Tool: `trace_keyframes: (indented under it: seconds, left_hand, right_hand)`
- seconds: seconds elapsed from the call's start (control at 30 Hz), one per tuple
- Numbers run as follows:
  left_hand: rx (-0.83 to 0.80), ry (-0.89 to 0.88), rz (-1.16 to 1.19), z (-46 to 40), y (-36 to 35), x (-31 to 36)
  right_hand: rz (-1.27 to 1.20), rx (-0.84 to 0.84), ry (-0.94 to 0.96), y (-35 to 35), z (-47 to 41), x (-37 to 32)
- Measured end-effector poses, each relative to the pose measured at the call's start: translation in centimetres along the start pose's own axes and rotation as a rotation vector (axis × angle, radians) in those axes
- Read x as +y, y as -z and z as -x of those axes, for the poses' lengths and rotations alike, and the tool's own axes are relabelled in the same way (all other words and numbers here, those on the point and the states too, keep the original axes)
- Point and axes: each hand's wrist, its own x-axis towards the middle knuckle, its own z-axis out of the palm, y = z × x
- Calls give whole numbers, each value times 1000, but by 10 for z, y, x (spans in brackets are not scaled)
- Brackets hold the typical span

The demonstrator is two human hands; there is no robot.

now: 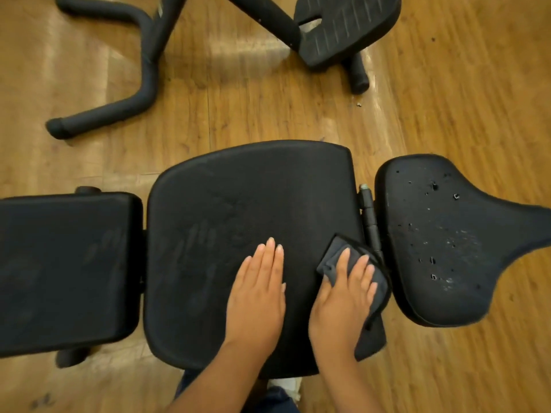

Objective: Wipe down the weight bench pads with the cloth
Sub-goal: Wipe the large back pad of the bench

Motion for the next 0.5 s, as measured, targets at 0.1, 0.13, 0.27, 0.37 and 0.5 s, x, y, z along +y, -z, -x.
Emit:
trace_keyframes:
  seconds: [0.1,0.13,0.27,0.37,0.5]
  left_hand:
    - [-32,-34,47,-7,8,-5]
    - [-35,-31,73,-13,14,-8]
    - [84,18,110,-60,51,-29]
    - [96,16,86,-97,82,-53]
    - [10,50,21,-123,93,-87]
  right_hand:
    - [-42,35,-20,-2,-37,-29]
    - [-51,32,-24,-2,-50,-37]
    - [-74,37,-3,0,-102,-62]
    - [-104,19,-27,5,-143,-77]
    - [-162,-26,-48,14,-191,-102]
